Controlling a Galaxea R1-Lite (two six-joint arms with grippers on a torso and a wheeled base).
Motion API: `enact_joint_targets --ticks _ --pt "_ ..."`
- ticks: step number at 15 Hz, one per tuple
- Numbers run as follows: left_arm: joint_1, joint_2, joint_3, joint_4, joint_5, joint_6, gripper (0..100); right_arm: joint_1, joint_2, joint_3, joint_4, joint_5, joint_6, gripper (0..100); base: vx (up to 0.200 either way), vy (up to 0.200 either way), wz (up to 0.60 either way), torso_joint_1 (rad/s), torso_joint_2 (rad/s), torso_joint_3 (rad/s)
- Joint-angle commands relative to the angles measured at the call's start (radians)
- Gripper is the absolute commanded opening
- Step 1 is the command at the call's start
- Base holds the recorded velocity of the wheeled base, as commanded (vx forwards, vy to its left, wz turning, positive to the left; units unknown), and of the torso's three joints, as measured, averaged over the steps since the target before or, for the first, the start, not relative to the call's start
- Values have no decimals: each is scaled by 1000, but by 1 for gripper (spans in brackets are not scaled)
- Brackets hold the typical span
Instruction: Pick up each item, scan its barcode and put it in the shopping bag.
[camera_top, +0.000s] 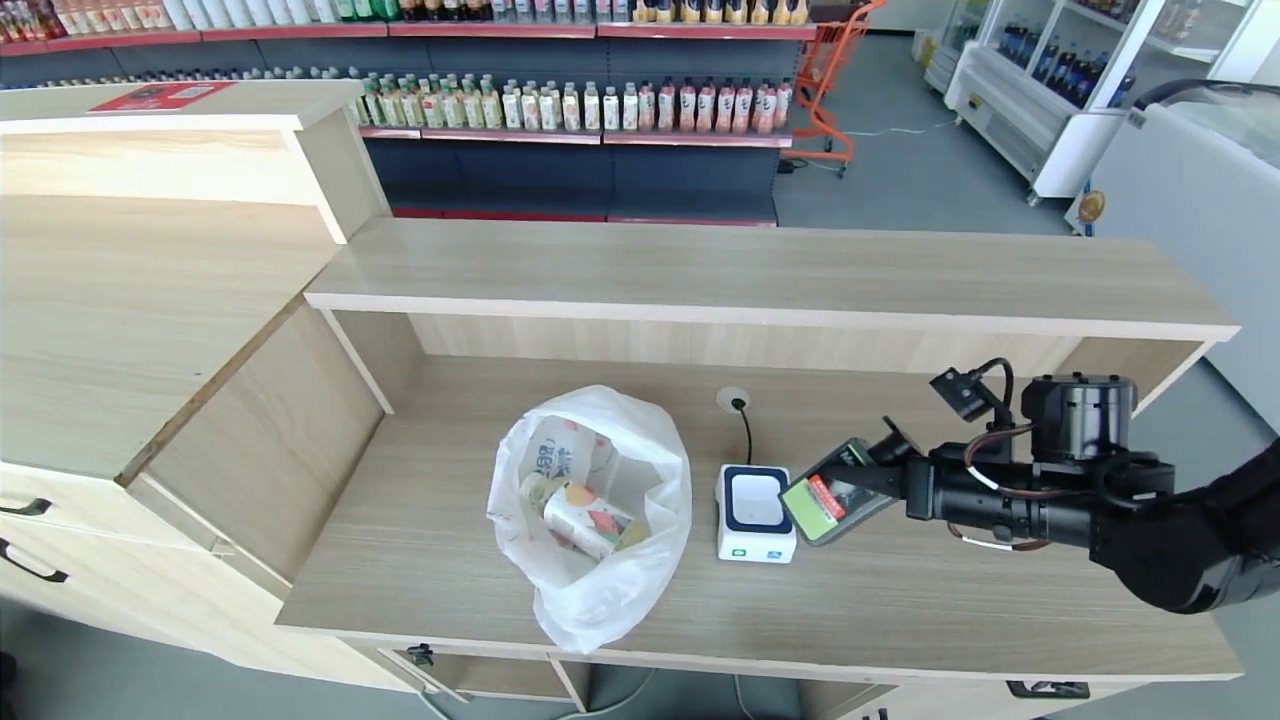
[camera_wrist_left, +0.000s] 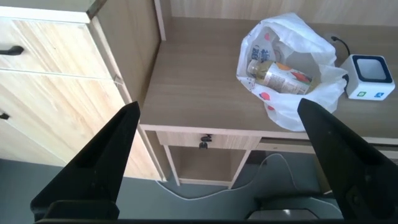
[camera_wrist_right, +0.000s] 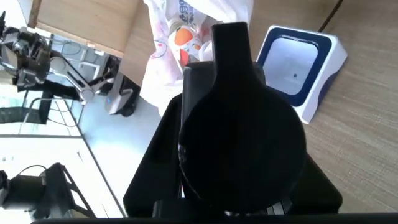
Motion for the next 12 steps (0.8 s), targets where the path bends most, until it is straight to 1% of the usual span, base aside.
enact_joint_targets --ticks 1,2,4,7,9,12 --pt "0 0 0 0 -1 0 100 5 116 -34 -8 -37 -40 0 0 0 0 0 0 0" --pt "0 0 0 0 -1 0 100 7 136 -61 -9 -68 -46 0 0 0 0 0 0 0" --pt "0 0 0 0 -1 0 100 8 167 -93 -25 -82 -48 0 0 0 0 0 0 0" --pt "0 0 0 0 -1 0 100 10 188 -97 -49 -85 -49 0 0 0 0 0 0 0" --pt "1 0 0 0 -1 0 100 22 228 -97 -103 -123 -49 0 0 0 0 0 0 0" --pt "0 0 0 0 1 0 100 40 271 -108 -140 -126 -49 0 0 0 0 0 0 0"
